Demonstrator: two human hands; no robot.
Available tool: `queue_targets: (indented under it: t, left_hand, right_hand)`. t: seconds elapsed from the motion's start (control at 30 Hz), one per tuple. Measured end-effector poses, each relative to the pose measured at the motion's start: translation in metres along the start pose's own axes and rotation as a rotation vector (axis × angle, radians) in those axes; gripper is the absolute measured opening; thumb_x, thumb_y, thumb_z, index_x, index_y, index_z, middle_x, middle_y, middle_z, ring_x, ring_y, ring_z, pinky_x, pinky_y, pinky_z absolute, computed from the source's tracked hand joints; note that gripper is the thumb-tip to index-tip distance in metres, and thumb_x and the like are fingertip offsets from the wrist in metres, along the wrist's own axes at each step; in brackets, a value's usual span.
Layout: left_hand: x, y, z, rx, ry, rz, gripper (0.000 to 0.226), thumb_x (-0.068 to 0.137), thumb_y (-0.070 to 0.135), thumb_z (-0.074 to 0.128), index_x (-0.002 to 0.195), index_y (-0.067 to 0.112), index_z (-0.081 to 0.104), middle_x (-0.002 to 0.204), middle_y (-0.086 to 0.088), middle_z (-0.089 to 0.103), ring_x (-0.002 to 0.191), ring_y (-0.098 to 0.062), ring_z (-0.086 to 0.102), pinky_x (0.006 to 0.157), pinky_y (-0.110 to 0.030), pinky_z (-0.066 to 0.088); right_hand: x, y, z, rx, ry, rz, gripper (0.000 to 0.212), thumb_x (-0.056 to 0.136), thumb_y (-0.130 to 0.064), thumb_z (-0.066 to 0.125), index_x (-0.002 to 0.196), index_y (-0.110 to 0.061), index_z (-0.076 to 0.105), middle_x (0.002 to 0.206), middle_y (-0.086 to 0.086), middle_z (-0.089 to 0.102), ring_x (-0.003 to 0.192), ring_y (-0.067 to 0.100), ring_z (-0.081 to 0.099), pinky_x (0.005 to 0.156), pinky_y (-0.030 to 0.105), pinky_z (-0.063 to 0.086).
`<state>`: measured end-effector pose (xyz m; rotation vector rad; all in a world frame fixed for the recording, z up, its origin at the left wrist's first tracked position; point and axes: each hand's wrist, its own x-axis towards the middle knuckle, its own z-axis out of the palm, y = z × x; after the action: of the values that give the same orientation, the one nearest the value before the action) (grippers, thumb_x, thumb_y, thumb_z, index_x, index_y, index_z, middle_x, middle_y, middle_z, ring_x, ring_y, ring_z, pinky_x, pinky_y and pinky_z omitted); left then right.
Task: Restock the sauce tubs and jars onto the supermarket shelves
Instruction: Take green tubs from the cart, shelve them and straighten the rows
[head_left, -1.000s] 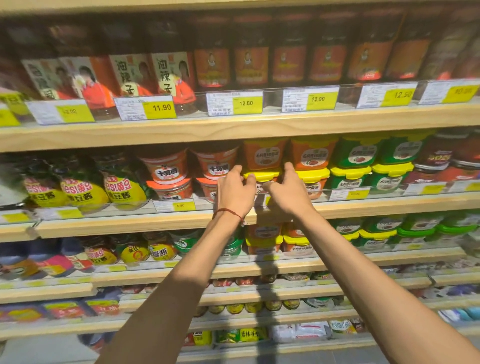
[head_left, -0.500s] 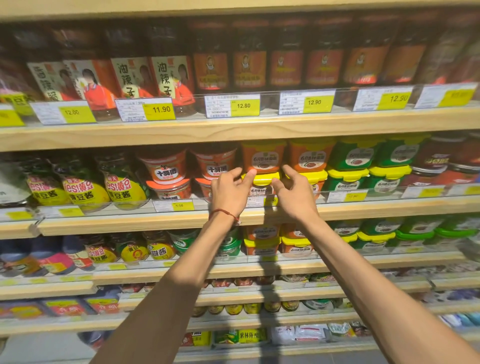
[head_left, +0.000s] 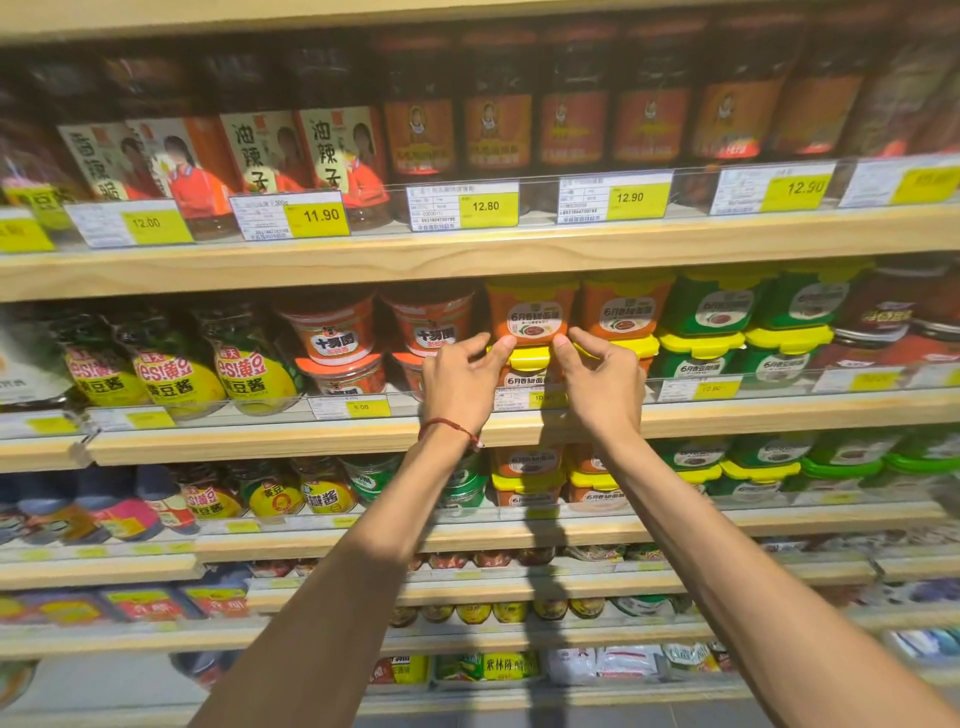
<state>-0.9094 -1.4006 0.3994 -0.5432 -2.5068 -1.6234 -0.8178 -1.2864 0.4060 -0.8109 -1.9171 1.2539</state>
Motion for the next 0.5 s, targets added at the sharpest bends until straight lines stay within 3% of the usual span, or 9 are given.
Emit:
queue_targets:
  t: [0.3,0.37,0.43,0.5]
  left_hand:
    - [0.0041,-0.0071,0.0045,0.006,0.029,0.016,0.062,0.087,0.064,0.065,0.13,0.018,0.068,0.122,-0.004,0.073,0.117,-0.019,0.066,0.098,-0.039,0.054]
    - [0.0045,-0.0057,0.0046,0.011,0.034,0.011,0.061,0.088,0.064,0.064,0.129,0.019,0.069,0.118,-0.002,0.075,0.114,-0.018,0.067,0.097,-0.038,0.054]
    - [0.0046,-0.0046,0.0052,0.01,0.04,-0.004,0.063,0.086,0.067,0.062,0.128,0.021,0.07,0.114,-0.001,0.076,0.112,-0.017,0.068,0.097,-0.039,0.055]
    - [0.0025,-0.0021,0.0058,0.015,0.042,-0.009,0.072,0.08,0.078,0.055,0.125,0.025,0.072,0.107,0.003,0.078,0.107,-0.018,0.069,0.093,-0.042,0.056]
  right_hand:
    - [-0.0042,-0.0041,0.0005,-0.038,0.012,-0.02,0.041,0.099,-0.043,0.064,0.132,-0.018,0.069,0.13,0.005,0.071,0.132,0.029,0.055,0.119,0.05,0.03]
    - [-0.0059,-0.0056,0.0006,-0.104,-0.018,-0.017,0.041,0.102,-0.039,0.061,0.138,-0.021,0.064,0.134,0.005,0.068,0.135,0.031,0.05,0.122,0.044,0.021]
    - [-0.0069,-0.0068,0.0006,-0.138,-0.061,-0.024,0.043,0.104,-0.034,0.059,0.144,-0.02,0.059,0.14,0.004,0.065,0.137,0.029,0.05,0.113,0.03,0.016]
    - [-0.0071,-0.008,0.0008,-0.145,-0.099,-0.027,0.047,0.104,-0.029,0.058,0.15,-0.018,0.052,0.145,0.002,0.06,0.14,0.025,0.049,0.106,0.026,0.02]
